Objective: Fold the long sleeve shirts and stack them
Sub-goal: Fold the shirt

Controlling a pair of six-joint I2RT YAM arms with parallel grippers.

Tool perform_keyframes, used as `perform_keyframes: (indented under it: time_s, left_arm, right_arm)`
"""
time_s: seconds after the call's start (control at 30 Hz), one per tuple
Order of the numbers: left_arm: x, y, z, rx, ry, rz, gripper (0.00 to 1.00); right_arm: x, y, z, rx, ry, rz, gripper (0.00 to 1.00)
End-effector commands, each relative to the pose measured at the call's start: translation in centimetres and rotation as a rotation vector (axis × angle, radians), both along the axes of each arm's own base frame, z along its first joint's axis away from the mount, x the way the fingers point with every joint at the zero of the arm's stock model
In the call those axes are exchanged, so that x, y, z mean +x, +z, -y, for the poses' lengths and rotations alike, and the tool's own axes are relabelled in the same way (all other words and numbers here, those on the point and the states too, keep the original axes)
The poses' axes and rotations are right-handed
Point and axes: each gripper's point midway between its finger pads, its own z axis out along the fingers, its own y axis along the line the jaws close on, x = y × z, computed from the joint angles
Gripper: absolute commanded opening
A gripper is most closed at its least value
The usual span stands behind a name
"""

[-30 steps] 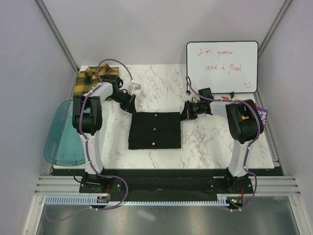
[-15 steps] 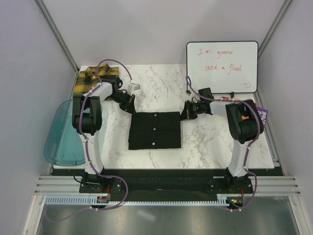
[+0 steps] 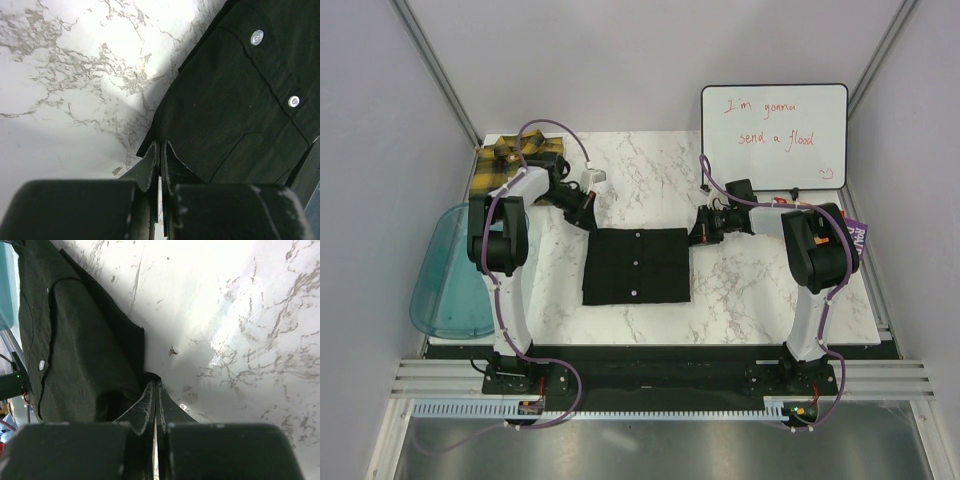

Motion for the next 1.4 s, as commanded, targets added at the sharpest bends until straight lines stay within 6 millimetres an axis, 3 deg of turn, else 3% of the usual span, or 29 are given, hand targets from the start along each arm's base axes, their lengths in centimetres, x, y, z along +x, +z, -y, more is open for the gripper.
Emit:
perform_keyframes:
  time_s: [0.0,0.17,0.2,0.3,0.33,0.4,0.43,0.47,0.5,0.53,0.57,0.6,0.63,0.67,0.7,0.73,0.77,0.83,0.87,0.9,0.93,0.97,1.0,1.07,1.13,1.17,1.33,1.37]
  left_arm:
    - [2.0,1.5,-0.2,0.001,0.017,0.051,0.02]
    - [3.2,1.1,-0.1,0.006,0.035,0.048,0.03]
    - [3.7,1.4,-0.1,0.005,0.043,0.059,0.06]
    - [4.9,1.9,0.3,-0.007,0.054,0.073,0.28]
    - [5.2,2.0,0.2,-0.004,0.071,0.066,0.41]
    - [6.2,3.6,0.2,-0.017,0.095,0.095,0.47]
    - [6.3,4.5,0.2,-0.047,0.118,0.091,0.57]
    - [5.9,6.6,0.2,-0.073,0.136,0.115,0.59]
    - [6.2,7.8,0.2,-0.103,0.153,0.156,0.73]
    - [5.6,9.8,0.5,-0.164,0.173,0.159,0.78]
    - [4.0,11.7,0.5,-0.180,0.183,0.182,0.79]
    - [4.0,13.4,0.6,-0.201,0.188,0.247,0.80]
    - [3.0,14.6,1.0,-0.236,0.222,0.224,0.99]
    - [1.4,14.1,1.2,-0.255,0.244,0.177,0.99]
    - [-0.1,16.6,1.6,-0.294,0.248,0.202,0.99]
    - [-1.0,17.8,2.4,-0.363,0.273,0.156,0.99]
    - [-3.2,16.2,2.7,-0.389,0.296,0.070,0.99]
    - [-5.6,19.3,4.3,-0.537,0.288,0.074,0.99]
    - [-8.5,16.2,4.9,-0.562,0.305,-0.028,0.99]
    - [-9.6,16.4,5.6,-0.599,0.290,-0.015,0.99]
    - [-11.1,18.0,7.1,-0.646,0.264,0.026,0.99]
    - [-13.0,15.9,7.7,-0.646,0.268,-0.036,0.99]
    - [-14.0,15.6,8.5,-0.655,0.259,-0.064,0.99]
    - [-16.2,14.0,10.4,-0.656,0.250,-0.144,0.99]
    - [-16.5,12.8,11.2,-0.642,0.273,-0.151,0.99]
    - [-16.5,11.1,11.1,-0.626,0.297,-0.170,0.99]
    - [-15.4,5.5,10.4,-0.534,0.369,-0.228,0.95]
    - [-15.5,3.4,10.0,-0.496,0.407,-0.295,0.93]
  right_arm:
    - [1.3,-1.6,1.5,-0.083,-0.038,0.023,0.00]
    - [2.2,-1.6,1.6,-0.099,-0.050,0.043,0.00]
    - [2.5,-1.7,1.6,-0.100,-0.052,0.048,0.00]
    - [4.6,-0.9,1.1,-0.084,-0.064,0.073,0.01]
    - [4.9,-0.7,0.9,-0.077,-0.062,0.075,0.04]
    - [5.3,0.2,1.3,-0.079,-0.067,0.069,0.19]
    - [5.5,0.7,1.8,-0.082,-0.069,0.079,0.25]
    - [5.5,2.7,2.3,-0.067,-0.075,0.104,0.31]
    - [5.8,3.7,3.7,-0.063,-0.102,0.116,0.47]
    - [5.8,4.9,4.6,-0.060,-0.100,0.140,0.54]
    - [5.0,7.4,5.2,-0.047,-0.089,0.162,0.61]
    - [4.9,8.7,6.4,-0.044,-0.097,0.183,0.75]
    - [4.4,10.2,6.7,-0.030,-0.082,0.205,0.83]
    - [3.4,13.0,6.8,-0.016,-0.049,0.273,0.93]
    - [2.3,14.5,6.2,0.031,-0.012,0.294,0.98]
    - [1.5,15.9,5.7,0.063,0.010,0.317,0.98]
    - [0.6,18.0,4.9,0.119,0.016,0.327,0.98]
    - [-2.1,18.9,2.1,0.229,0.093,0.257,0.98]
    - [-2.9,19.5,1.0,0.264,0.122,0.260,0.98]
    - [-5.3,18.4,-1.2,0.298,0.156,0.171,0.98]
    - [-6.6,18.4,-2.2,0.320,0.192,0.168,0.98]
    - [-7.2,18.3,-3.3,0.334,0.219,0.188,0.98]
    - [-9.4,17.1,-4.9,0.347,0.253,0.120,0.98]
    - [-10.3,16.2,-6.5,0.377,0.283,0.089,0.98]
    - [-11.4,14.4,-7.8,0.384,0.306,0.032,0.98]
    - [-11.3,13.8,-8.1,0.378,0.306,0.036,0.98]
    - [-12.3,6.5,-7.6,0.326,0.299,-0.121,0.98]
    - [-12.6,5.5,-7.3,0.312,0.296,-0.154,0.98]
